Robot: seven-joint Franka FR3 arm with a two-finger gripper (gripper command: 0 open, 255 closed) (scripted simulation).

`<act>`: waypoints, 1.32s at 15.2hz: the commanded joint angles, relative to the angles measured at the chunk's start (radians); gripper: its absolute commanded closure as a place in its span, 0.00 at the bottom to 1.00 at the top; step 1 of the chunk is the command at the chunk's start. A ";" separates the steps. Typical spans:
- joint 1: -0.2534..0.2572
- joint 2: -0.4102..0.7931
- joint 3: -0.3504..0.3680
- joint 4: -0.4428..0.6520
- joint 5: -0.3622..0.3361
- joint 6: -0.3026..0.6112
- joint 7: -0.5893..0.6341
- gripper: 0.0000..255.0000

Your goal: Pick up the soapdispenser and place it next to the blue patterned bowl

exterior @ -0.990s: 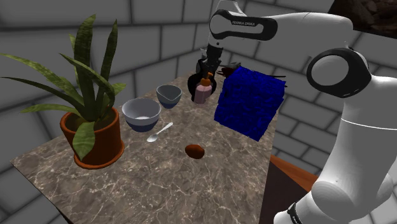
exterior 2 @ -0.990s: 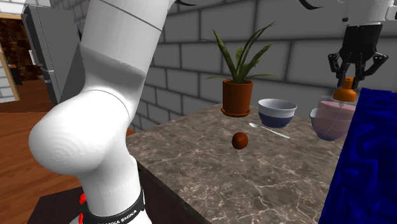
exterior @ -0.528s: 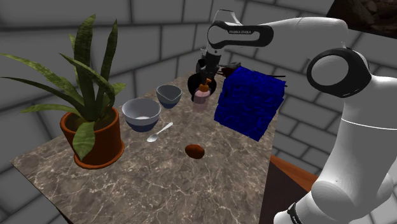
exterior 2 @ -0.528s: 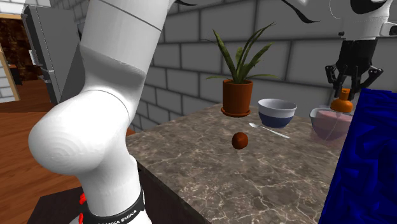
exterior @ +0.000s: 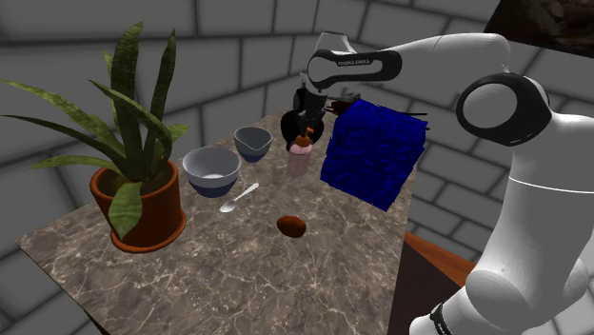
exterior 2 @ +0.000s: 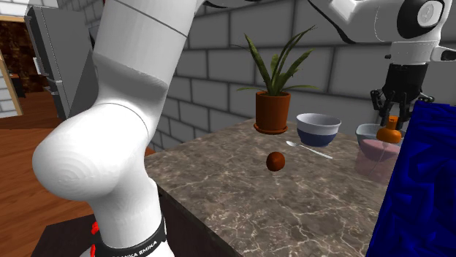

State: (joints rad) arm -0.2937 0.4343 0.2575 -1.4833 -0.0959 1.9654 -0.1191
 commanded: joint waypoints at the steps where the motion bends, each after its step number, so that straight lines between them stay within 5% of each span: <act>1: 0.000 0.004 -0.001 -0.021 -0.002 0.026 0.001 1.00; 9: 0.000 0.007 -0.001 -0.030 -0.003 0.037 0.002 1.00; 10: 0.000 0.007 -0.001 -0.030 -0.003 0.037 0.002 0.00; 15: 0.000 0.007 -0.001 -0.029 -0.003 0.037 0.002 0.00; 20: -0.001 -0.024 0.003 0.052 0.007 -0.074 -0.005 0.00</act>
State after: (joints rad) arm -0.2964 0.4161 0.2594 -1.4378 -0.0899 1.9046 -0.1257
